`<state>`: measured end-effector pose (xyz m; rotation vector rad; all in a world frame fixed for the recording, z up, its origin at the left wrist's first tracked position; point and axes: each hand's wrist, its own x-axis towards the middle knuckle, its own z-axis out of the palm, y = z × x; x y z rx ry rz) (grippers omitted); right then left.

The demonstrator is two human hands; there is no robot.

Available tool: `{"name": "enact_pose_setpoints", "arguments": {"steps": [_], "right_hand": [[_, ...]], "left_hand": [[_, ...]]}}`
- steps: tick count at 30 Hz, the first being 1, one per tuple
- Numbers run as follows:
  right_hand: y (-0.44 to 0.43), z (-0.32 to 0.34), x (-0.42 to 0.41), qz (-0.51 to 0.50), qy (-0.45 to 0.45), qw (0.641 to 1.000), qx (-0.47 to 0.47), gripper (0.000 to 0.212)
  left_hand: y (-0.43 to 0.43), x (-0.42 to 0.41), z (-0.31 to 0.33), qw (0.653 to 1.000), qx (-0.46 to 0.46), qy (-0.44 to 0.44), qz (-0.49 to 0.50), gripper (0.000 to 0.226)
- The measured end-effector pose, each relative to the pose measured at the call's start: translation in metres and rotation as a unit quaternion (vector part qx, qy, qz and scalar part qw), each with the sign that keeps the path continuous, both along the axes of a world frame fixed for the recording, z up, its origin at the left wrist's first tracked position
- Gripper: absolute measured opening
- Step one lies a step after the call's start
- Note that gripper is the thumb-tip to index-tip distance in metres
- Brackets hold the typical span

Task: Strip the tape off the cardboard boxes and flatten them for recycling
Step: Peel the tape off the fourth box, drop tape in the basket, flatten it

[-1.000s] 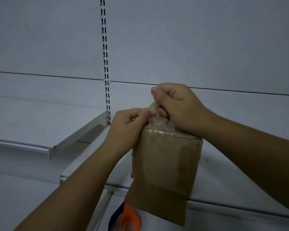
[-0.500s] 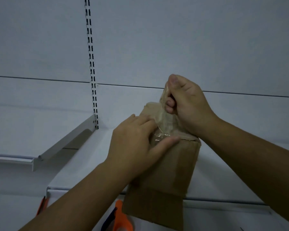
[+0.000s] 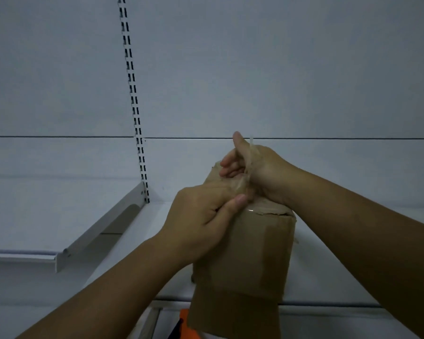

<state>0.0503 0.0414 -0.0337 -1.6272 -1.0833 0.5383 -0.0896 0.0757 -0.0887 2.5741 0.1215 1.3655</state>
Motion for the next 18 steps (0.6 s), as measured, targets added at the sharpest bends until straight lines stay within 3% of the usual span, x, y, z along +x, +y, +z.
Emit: {"name": "enact_pose_setpoints", "arguments": {"steps": [5, 6, 7, 9, 10, 13, 16, 18], "right_hand": [[-0.001, -0.002, -0.002, 0.021, 0.001, 1.0, 0.011, 0.06], [-0.001, -0.002, -0.003, 0.028, 0.016, 0.999, 0.015, 0.06], [-0.002, -0.004, -0.003, 0.032, 0.023, 0.999, 0.017, 0.059], [-0.001, -0.004, 0.0, 0.035, 0.0, 0.999, 0.018, 0.057], [-0.002, -0.004, 0.001, 0.037, -0.008, 0.999, 0.021, 0.056], [-0.004, -0.005, 0.004, 0.025, 0.035, 0.998, 0.045, 0.055], [-0.007, -0.003, 0.009, 0.045, 0.114, 0.988, 0.09, 0.062], [-0.012, -0.001, 0.01, 0.095, 0.092, 0.987, 0.093, 0.071]], "left_hand": [[0.001, 0.003, 0.003, 0.999, 0.028, 0.042, -0.017, 0.046], [0.002, 0.002, 0.007, 0.999, -0.016, 0.035, -0.031, 0.044], [0.008, 0.002, 0.014, 0.992, -0.119, 0.003, -0.053, 0.043], [0.023, -0.003, 0.042, 0.934, -0.326, -0.113, -0.091, 0.049], [0.03, -0.006, 0.057, 0.917, -0.357, -0.149, -0.102, 0.05], [0.023, -0.009, 0.074, 0.955, -0.238, -0.15, -0.097, 0.035], [0.012, 0.0, 0.06, 0.957, -0.276, -0.064, -0.068, 0.019], [0.018, 0.008, 0.048, 0.96, -0.279, -0.026, -0.005, 0.017]]}}
